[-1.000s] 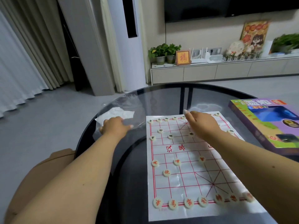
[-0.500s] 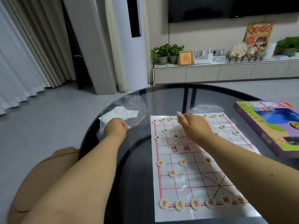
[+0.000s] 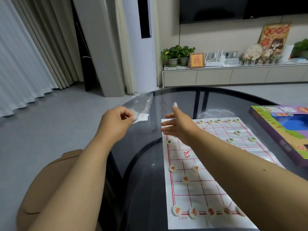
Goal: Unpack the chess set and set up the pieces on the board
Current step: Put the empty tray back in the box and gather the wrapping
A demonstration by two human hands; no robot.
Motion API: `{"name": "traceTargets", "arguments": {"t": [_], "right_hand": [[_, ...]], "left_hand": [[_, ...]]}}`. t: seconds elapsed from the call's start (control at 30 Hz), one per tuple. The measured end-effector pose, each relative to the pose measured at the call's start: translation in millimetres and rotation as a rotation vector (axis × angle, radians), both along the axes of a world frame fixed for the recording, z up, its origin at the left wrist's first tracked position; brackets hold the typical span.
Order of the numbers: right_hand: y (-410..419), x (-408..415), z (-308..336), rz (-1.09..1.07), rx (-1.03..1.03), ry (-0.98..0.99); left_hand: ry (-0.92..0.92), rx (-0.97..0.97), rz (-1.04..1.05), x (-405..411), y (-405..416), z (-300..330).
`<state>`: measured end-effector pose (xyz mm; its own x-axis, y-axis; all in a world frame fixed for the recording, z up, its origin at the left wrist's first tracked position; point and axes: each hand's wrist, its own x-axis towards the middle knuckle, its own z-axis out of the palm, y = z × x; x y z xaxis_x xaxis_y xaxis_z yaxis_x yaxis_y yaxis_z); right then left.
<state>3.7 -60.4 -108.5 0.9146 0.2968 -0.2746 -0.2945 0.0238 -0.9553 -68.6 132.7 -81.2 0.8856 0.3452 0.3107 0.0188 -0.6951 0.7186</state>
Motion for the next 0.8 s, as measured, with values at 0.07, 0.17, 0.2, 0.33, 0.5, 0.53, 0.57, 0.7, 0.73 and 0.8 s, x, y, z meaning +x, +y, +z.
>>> {"name": "traceTargets", "arguments": {"t": [0.07, 0.17, 0.2, 0.33, 0.5, 0.53, 0.57, 0.7, 0.73, 0.8], "right_hand": [[3, 2, 0, 0.021, 0.140, 0.134], [7, 7, -4, 0.047, 0.185, 0.183], [9, 9, -5, 0.055, 0.182, 0.184], [17, 8, -6, 0.121, 0.143, 0.186], [31, 0, -2, 0.173, 0.008, 0.233], [35, -1, -1, 0.145, -0.010, 0.197], [38, -2, 0, 0.119, -0.015, 0.154], [42, -16, 12, 0.122, 0.053, 0.050], [42, -20, 17, 0.120, 0.102, 0.042], [43, -30, 27, 0.122, 0.211, 0.026]], "left_hand": [[0.049, 0.027, -0.083, -18, -2, -1], [0.128, 0.037, -0.137, -37, -2, -7], [0.149, 0.035, -0.152, -41, -2, -9], [0.228, 0.033, -0.205, -51, -1, -14], [0.277, -0.107, -0.331, -61, 10, -18], [0.254, -0.171, -0.298, -62, 14, -18], [0.213, -0.238, -0.226, -62, 20, -19], [0.162, -0.387, 0.207, -51, 59, -30], [0.203, -0.413, 0.245, -49, 66, -33], [0.263, -0.509, 0.235, -47, 70, -36]]}}
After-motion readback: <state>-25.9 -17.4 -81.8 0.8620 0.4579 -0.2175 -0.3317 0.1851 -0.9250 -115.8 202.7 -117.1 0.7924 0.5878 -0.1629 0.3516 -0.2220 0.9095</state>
